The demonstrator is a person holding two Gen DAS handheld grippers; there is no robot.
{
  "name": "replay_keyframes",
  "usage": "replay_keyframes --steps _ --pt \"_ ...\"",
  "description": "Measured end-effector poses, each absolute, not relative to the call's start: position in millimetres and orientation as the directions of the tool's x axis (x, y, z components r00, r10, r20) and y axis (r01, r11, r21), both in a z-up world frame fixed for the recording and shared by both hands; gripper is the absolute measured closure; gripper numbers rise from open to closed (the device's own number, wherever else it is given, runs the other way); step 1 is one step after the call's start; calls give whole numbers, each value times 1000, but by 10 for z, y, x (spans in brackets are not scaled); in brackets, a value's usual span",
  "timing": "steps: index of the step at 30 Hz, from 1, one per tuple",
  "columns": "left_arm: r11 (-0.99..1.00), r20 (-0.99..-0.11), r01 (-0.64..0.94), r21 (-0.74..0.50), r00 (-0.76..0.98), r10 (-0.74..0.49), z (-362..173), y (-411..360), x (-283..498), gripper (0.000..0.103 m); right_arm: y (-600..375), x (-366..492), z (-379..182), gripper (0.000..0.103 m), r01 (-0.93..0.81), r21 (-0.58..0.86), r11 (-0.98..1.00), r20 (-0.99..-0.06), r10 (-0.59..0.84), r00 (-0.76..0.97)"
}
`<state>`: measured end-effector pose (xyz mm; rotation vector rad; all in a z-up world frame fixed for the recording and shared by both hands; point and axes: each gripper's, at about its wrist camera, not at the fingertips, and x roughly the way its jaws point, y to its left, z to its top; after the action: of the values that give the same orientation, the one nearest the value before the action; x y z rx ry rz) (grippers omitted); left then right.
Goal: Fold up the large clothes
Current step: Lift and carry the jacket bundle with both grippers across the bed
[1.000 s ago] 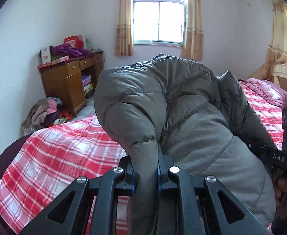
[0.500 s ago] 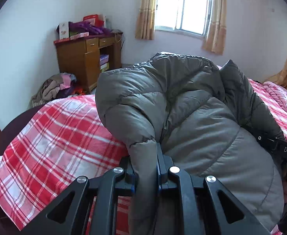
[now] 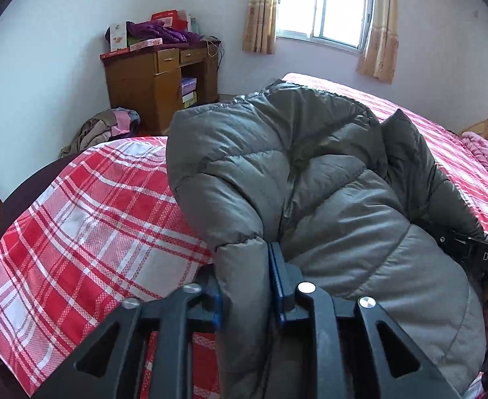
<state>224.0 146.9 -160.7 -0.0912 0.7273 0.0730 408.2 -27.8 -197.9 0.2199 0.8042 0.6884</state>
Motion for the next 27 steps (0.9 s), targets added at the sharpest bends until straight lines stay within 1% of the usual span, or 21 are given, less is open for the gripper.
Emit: replay_keyframes --steps 2,4,7,9,13,15,19,23,27 --pt "994 -669 -102 -43 742 47 -1646 1459 2246 68 -283 4116 -2038 78 -475 436 765 -594 641 487" --pt "992 -669 -121 -29 740 71 -1675 1463 2252 51 -288 4087 -2061 76 -469 437 768 -599 637 485" --pt "988 -671 -149 -45 737 80 -1718 1526 2268 38 -277 4033 -2101 72 -460 427 778 -612 623 487" --pt "985 -675 -157 -70 734 69 -1751 1569 2280 34 -274 4017 -2092 68 -450 427 784 -619 616 487" --pt "982 -679 -172 -83 731 71 -1807 1613 2303 25 -273 4044 -2145 66 -436 429 791 -629 608 484" --pt "979 -684 -179 -99 727 64 -1835 1640 2317 21 -268 4052 -2166 64 -435 426 793 -633 605 483" --pt "977 -690 -183 -109 722 59 -1860 1665 2343 18 -267 4075 -2213 61 -427 430 795 -638 603 480" --pt "977 -695 -188 -104 716 64 -1876 1669 2361 15 -258 4092 -2264 54 -414 429 803 -641 594 486" --pt "974 -704 -197 -110 707 64 -1891 1692 2383 11 -242 4081 -2317 53 -415 411 812 -647 580 495"
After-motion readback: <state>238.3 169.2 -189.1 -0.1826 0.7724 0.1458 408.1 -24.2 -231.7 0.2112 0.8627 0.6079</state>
